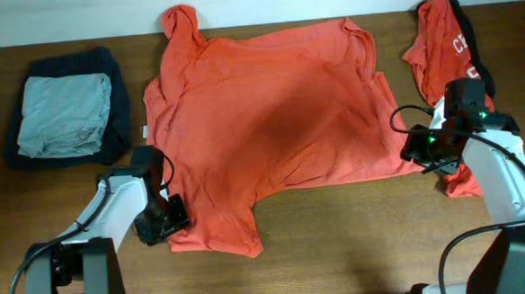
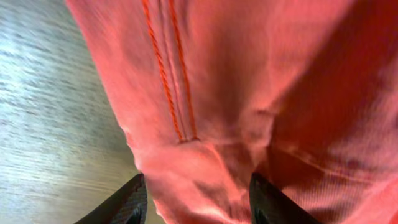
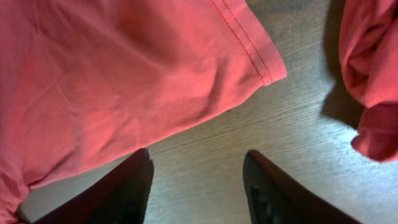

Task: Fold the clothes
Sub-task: 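Move both grippers down to the t-shirt's lower side edges, then grasp the t-shirt's bottom side seams with the left and right grippers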

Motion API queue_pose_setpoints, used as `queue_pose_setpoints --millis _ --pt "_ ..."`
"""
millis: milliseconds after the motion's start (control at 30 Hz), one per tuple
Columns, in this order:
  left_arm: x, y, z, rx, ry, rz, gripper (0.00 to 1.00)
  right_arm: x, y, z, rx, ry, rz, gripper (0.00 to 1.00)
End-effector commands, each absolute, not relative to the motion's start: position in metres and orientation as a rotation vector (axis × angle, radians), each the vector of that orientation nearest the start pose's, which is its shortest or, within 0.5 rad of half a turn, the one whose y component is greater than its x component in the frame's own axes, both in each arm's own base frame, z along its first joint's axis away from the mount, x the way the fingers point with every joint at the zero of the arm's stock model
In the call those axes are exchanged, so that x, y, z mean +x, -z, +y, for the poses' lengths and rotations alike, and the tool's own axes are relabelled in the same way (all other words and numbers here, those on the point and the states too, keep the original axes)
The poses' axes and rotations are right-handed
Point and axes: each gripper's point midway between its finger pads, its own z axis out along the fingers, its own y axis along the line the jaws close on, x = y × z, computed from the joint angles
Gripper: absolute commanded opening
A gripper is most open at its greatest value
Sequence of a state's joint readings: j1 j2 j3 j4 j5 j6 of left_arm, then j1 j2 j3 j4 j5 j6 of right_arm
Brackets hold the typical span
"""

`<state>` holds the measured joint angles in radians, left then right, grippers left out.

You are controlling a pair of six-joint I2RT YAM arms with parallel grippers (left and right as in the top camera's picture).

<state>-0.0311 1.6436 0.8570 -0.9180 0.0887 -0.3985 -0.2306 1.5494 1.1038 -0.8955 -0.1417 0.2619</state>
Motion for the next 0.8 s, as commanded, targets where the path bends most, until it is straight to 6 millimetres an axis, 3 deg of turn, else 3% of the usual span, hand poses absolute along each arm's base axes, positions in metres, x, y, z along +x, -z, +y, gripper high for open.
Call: queue_pose_setpoints --millis 0,200,267,367,467,600,767 --pt "0.225 -0.004 -0.013 -0.635 0.061 3.209 0.53 0.312 -0.085 -0.049 0.698 -0.223 2.832 0.53" --pt "0.23 -0.003 -0.009 -0.658 0.07 3.181 0.5 0.313 -0.085 -0.05 0.698 -0.218 2.83 0.53" --pt "0.233 -0.003 -0.009 -0.656 0.073 3.172 0.39 0.313 -0.085 -0.05 0.698 -0.216 2.829 0.53" --pt "0.237 -0.002 -0.009 -0.652 0.078 3.155 0.34 0.312 -0.084 -0.05 0.7 -0.213 2.831 0.53" --pt "0.243 -0.002 -0.009 -0.646 0.085 3.132 0.16 0.31 -0.084 -0.05 0.705 -0.214 2.839 0.53" --pt "0.246 -0.002 -0.008 -0.642 0.088 3.118 0.01 0.31 -0.084 -0.05 0.715 -0.216 2.839 0.53" --pt "0.253 -0.003 -0.007 -0.637 0.084 3.091 0.0 0.313 -0.084 -0.05 0.711 -0.215 2.827 0.53"
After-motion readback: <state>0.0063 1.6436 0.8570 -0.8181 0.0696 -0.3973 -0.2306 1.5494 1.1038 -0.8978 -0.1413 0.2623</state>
